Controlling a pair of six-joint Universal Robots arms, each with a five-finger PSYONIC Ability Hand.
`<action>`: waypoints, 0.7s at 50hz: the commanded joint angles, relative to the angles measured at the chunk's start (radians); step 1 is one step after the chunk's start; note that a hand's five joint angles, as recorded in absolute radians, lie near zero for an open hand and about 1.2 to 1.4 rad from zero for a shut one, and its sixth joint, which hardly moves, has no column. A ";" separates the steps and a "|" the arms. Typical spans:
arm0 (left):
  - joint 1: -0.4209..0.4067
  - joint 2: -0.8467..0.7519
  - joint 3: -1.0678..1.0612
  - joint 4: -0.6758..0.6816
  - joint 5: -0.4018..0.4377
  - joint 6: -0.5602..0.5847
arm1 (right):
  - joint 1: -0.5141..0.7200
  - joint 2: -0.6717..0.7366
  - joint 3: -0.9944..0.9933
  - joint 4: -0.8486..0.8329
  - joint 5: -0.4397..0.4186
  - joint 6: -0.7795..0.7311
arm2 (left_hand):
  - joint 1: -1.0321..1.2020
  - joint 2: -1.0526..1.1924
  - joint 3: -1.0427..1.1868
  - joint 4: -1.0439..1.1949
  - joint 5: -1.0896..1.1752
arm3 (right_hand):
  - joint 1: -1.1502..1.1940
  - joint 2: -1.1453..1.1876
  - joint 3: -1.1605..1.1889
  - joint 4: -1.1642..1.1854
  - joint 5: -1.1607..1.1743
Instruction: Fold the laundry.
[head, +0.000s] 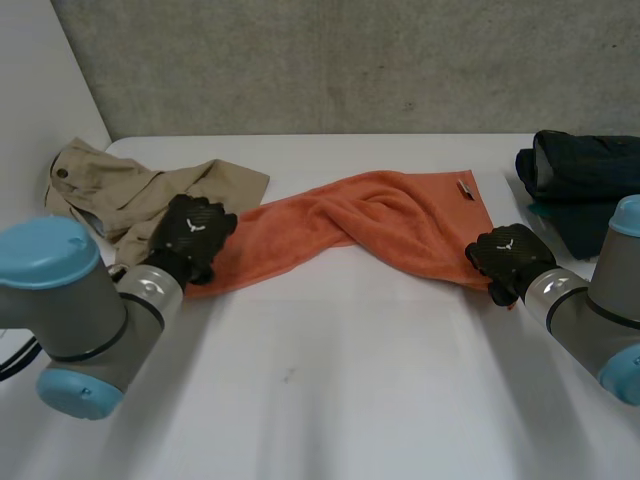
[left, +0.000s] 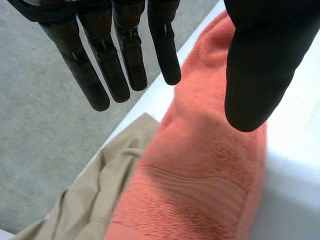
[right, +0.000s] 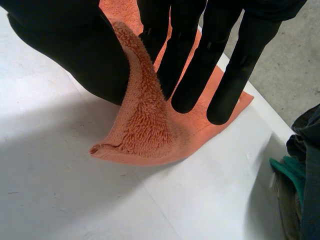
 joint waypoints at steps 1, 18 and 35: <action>-0.006 -0.086 0.004 -0.008 -0.025 0.004 | -0.004 0.000 0.001 -0.001 0.000 0.000 | 0.047 0.053 0.050 0.055 0.061 | 0.296 0.223 0.206 0.196 0.201; 0.023 -0.157 0.062 -0.002 -0.076 0.038 | -0.017 -0.002 0.003 0.001 -0.002 -0.001 | -0.003 0.003 0.000 0.005 0.011 | 0.296 0.223 0.206 0.196 0.201; 0.073 -0.157 0.176 -0.011 -0.077 0.110 | -0.032 -0.014 -0.041 0.021 0.011 -0.010 | 0.775 0.780 0.777 0.783 0.789 | 0.296 0.223 0.206 0.196 0.201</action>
